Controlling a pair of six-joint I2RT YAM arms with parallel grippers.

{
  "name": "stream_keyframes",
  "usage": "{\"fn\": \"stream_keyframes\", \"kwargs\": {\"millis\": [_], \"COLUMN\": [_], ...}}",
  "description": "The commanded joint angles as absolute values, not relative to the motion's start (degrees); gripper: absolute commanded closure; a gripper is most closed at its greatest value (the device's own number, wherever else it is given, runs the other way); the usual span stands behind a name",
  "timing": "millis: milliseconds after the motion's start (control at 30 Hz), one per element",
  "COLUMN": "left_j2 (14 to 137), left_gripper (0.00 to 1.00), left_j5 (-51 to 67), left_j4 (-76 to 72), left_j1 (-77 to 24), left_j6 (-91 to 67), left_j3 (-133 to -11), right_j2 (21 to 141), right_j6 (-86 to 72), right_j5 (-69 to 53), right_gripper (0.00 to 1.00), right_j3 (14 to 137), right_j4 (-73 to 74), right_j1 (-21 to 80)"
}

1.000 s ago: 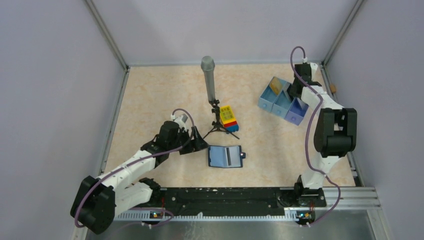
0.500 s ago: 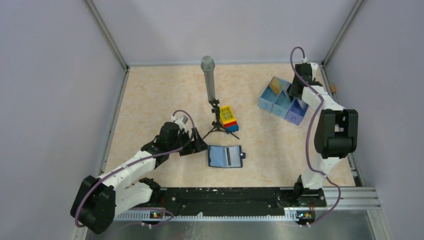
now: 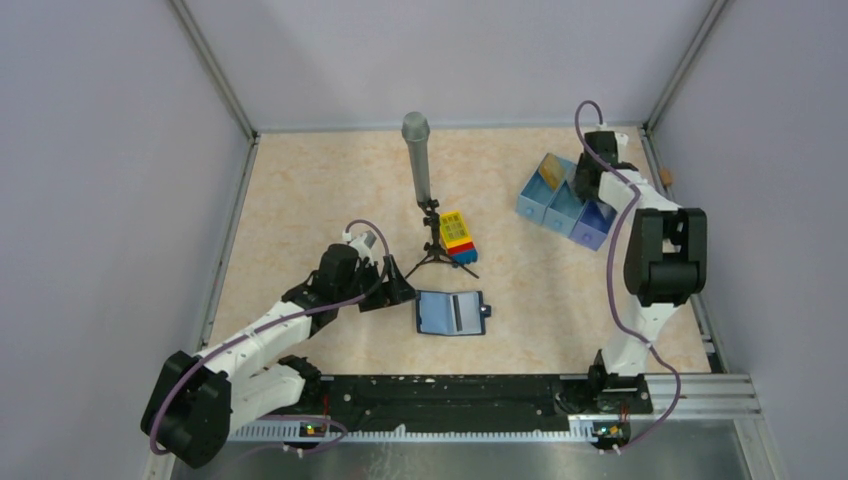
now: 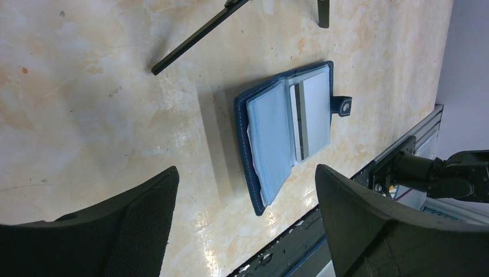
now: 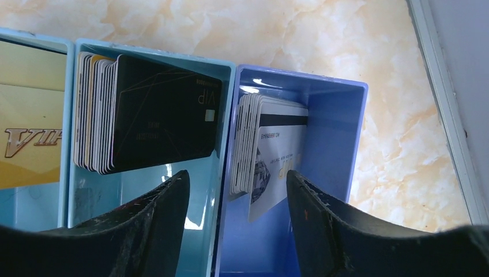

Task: Put the credit cards into the card holder
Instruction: Pick up the credit card from the storage box.

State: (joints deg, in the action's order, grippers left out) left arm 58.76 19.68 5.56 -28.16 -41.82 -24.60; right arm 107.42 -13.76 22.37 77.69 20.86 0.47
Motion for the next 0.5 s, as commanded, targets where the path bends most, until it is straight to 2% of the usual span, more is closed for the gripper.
{"fn": "stream_keyframes", "kwargs": {"millis": [0, 267, 467], "left_j2": [58.62, 57.87, 57.89], "left_gripper": [0.12, 0.12, 0.12], "left_j5": [20.38, 20.3, 20.52], "left_j4": [3.14, 3.34, 3.25], "left_j1": [-27.84, -27.8, -27.85], "left_j6": [-41.27, -41.25, -41.25], "left_j3": [-24.26, -24.04, -23.91], "right_j2": [108.27, 108.58, 106.32], "right_j6": [-14.18, -14.51, -14.52], "right_j5": [21.51, 19.92, 19.86], "right_gripper": [0.38, 0.56, 0.59], "right_j3": [79.36, 81.14, 81.84], "right_j4": [20.65, 21.43, 22.32], "right_j1": [0.26, 0.21, 0.23]}}
